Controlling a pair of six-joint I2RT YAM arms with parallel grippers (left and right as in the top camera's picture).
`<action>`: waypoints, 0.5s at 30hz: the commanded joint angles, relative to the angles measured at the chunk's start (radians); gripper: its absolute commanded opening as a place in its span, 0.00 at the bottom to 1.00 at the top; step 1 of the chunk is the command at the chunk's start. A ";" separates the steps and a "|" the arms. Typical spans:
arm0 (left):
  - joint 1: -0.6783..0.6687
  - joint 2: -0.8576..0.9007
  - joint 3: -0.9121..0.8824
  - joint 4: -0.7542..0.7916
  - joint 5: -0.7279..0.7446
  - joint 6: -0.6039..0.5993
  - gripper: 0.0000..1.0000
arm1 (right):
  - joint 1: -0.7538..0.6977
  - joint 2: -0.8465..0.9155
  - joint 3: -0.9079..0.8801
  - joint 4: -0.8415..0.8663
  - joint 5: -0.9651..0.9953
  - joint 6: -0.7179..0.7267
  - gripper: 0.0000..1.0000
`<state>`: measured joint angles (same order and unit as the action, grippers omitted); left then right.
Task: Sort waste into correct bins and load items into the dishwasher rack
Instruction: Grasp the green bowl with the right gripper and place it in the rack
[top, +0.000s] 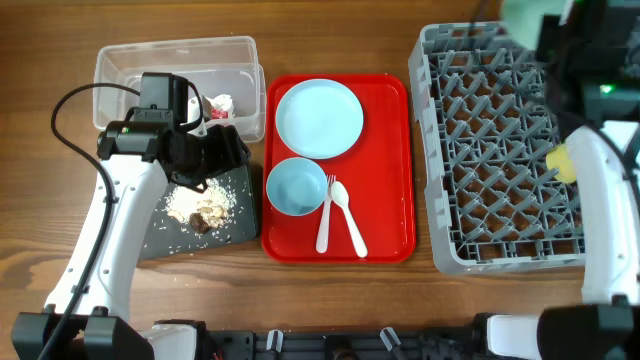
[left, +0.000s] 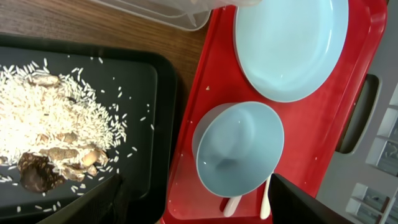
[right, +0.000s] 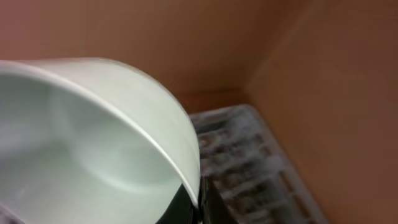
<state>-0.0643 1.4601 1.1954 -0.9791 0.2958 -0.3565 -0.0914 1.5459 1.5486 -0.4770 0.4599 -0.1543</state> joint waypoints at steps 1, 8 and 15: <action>0.004 -0.016 0.003 0.012 -0.010 0.010 0.73 | -0.109 0.097 0.003 0.108 0.127 -0.164 0.04; 0.004 -0.016 0.003 0.024 -0.010 0.009 0.73 | -0.217 0.377 0.003 0.523 0.601 -0.421 0.04; 0.004 -0.016 0.003 0.041 -0.010 0.009 0.73 | -0.204 0.542 0.001 0.611 0.656 -0.424 0.04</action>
<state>-0.0643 1.4601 1.1954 -0.9485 0.2928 -0.3565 -0.3195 2.0518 1.5433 0.1547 1.0805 -0.6079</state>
